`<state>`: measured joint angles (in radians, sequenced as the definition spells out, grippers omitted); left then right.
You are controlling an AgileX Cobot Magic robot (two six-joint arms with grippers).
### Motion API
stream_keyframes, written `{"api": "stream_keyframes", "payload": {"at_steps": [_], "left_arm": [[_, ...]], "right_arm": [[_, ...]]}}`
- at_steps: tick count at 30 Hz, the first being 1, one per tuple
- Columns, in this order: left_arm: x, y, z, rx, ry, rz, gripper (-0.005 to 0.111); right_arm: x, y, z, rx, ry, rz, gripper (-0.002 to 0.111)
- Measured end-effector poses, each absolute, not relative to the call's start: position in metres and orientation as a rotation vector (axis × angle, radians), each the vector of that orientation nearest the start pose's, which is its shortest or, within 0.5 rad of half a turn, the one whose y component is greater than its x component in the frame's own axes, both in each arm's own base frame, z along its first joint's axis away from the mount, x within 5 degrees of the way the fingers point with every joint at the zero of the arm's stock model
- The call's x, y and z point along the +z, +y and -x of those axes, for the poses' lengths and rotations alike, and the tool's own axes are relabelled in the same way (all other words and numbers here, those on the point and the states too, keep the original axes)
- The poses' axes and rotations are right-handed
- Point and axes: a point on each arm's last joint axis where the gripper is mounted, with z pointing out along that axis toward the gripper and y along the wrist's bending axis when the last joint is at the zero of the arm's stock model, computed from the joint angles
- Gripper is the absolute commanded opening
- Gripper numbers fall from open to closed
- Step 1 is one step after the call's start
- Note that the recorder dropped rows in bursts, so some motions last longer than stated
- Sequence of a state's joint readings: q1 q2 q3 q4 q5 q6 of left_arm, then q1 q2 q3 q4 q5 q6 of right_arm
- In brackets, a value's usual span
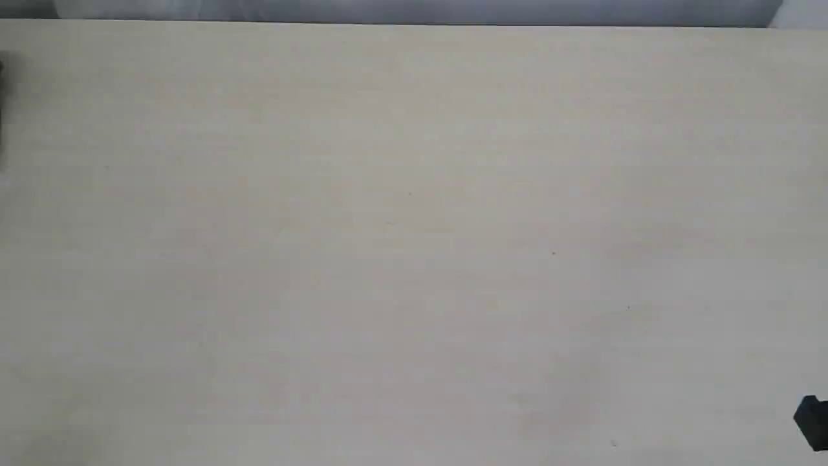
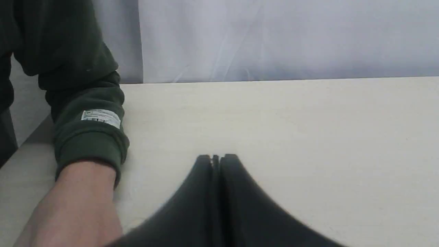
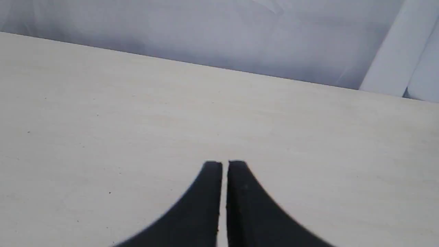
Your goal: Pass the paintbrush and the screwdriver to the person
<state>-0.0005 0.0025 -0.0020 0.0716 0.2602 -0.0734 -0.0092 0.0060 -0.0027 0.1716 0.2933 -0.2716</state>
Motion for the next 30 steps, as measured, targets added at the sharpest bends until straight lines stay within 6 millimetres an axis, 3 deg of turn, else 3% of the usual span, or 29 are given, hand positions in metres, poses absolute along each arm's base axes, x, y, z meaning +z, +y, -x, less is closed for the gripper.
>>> {"api": "stream_keyframes", "payload": {"at_steps": [30], "left_arm": [[0.1902, 0.0017, -0.0552, 0.013, 1.744, 0.017, 0.000]], "right_arm": [[0.1866, 0.0037, -0.0547, -0.041, 1.784, 0.114, 0.004]]}}
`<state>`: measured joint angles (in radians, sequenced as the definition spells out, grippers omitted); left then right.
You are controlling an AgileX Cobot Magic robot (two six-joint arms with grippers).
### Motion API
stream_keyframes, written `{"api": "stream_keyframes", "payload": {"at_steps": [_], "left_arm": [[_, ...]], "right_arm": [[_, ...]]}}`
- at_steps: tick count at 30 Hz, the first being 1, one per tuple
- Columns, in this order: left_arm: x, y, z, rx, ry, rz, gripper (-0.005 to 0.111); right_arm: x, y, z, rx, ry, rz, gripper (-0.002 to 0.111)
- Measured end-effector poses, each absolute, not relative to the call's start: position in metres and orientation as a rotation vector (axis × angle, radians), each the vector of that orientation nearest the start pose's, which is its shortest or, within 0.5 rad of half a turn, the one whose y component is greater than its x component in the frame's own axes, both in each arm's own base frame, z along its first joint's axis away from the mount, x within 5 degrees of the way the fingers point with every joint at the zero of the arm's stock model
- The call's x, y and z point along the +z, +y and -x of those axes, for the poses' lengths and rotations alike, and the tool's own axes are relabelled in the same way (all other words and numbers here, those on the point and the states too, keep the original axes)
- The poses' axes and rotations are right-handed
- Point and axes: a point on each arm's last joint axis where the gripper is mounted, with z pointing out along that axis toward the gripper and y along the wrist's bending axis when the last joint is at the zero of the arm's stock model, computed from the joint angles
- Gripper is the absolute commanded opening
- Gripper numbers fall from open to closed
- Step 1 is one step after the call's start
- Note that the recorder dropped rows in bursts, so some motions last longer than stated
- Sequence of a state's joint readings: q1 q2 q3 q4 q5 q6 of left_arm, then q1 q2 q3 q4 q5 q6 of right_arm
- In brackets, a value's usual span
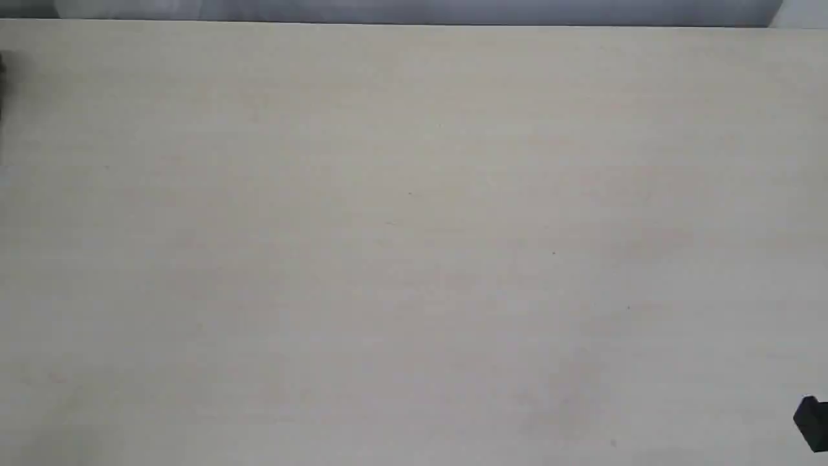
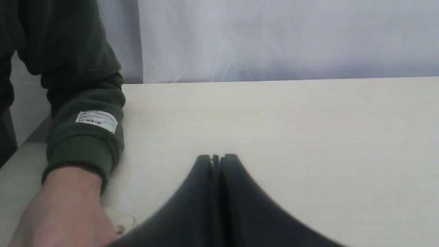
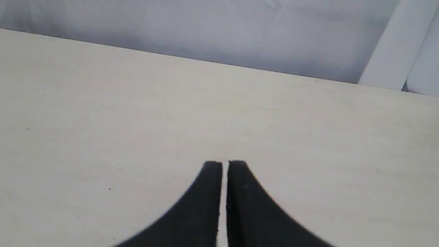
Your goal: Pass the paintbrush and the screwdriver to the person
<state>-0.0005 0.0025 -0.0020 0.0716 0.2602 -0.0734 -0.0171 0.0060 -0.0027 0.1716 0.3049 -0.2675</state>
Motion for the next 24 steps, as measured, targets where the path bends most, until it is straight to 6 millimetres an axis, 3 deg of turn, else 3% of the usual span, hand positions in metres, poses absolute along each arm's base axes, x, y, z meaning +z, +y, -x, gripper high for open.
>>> {"api": "stream_keyframes", "payload": {"at_steps": [24], "left_arm": [[0.1902, 0.0017, -0.0552, 0.013, 1.744, 0.017, 0.000]], "right_arm": [[0.1853, -0.0002, -0.0544, 0.003, 1.801, -0.019, 0.004]]}}
